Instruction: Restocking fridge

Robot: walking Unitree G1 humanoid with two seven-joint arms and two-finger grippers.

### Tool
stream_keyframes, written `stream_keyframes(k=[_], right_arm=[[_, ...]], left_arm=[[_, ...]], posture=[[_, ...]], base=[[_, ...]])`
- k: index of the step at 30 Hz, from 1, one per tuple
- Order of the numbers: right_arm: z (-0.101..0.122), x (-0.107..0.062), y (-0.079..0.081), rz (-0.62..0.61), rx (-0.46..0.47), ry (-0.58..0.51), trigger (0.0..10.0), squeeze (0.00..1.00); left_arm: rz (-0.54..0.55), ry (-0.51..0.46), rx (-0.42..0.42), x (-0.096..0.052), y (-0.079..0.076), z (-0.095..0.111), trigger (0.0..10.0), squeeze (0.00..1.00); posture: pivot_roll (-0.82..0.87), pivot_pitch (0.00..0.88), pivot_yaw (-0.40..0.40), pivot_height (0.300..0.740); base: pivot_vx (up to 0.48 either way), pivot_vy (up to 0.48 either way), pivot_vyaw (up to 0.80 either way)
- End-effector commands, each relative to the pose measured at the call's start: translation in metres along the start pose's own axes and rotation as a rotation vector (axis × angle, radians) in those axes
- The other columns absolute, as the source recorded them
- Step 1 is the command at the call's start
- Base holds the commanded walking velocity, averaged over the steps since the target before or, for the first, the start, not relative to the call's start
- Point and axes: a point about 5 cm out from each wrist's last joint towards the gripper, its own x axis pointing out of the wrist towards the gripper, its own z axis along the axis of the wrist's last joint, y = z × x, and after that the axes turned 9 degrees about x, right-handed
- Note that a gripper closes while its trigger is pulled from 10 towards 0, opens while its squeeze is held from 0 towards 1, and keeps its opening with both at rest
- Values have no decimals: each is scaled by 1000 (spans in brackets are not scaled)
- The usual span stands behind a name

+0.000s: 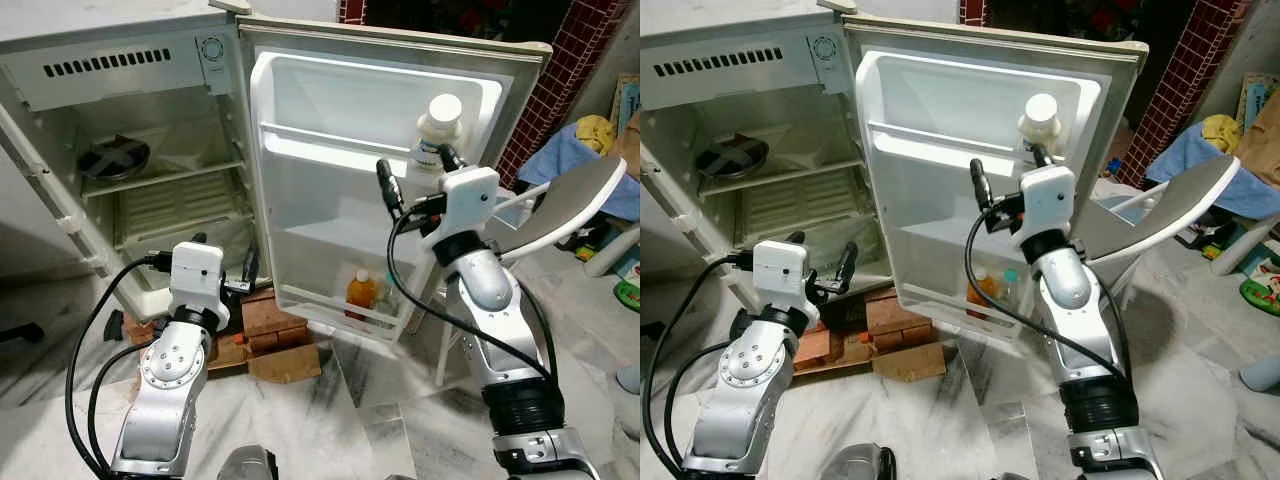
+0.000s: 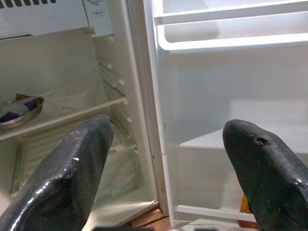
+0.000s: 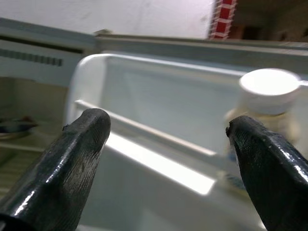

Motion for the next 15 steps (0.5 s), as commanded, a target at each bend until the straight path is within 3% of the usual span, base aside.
stream_keyframes(k=[1,2,4,5,6,9,10,15], right_arm=[[-5,3,6,51,22,34,10000,867],[-6,3,8,64,26,41,10000,627],[-12,5,12,114,30,72,10000,306],[-12,6,13,121,29,75,10000,306],[-14,7,13,128,22,82,10000,220],[-14,13,11,136,9,86,10000,141],[-11,17,8,132,2,79,10000,27],[-5,26,2,111,-3,58,10000,0]], left_arm=[[-4,4,3,0,-1,-1,10000,0],[-4,4,3,0,-1,0,10000,0],[-7,2,1,-2,-3,1,10000,0],[-7,2,1,-3,-3,1,10000,0],[-6,4,0,-4,-3,1,10000,0],[4,11,1,-7,-2,0,10000,0],[7,12,1,-8,-1,0,10000,0],[12,22,-4,-13,-2,-1,10000,0]], posture=[[119,34,-19,740],[119,34,-19,740],[128,46,-27,740],[128,46,-27,740],[130,51,-29,740],[134,64,-36,740],[134,66,-36,740],[135,86,-38,740]], base=[[0,0,0],[0,0,0],[0,0,0],[0,0,0],[0,0,0],[0,0,0],[0,0,0],[0,0,0]])
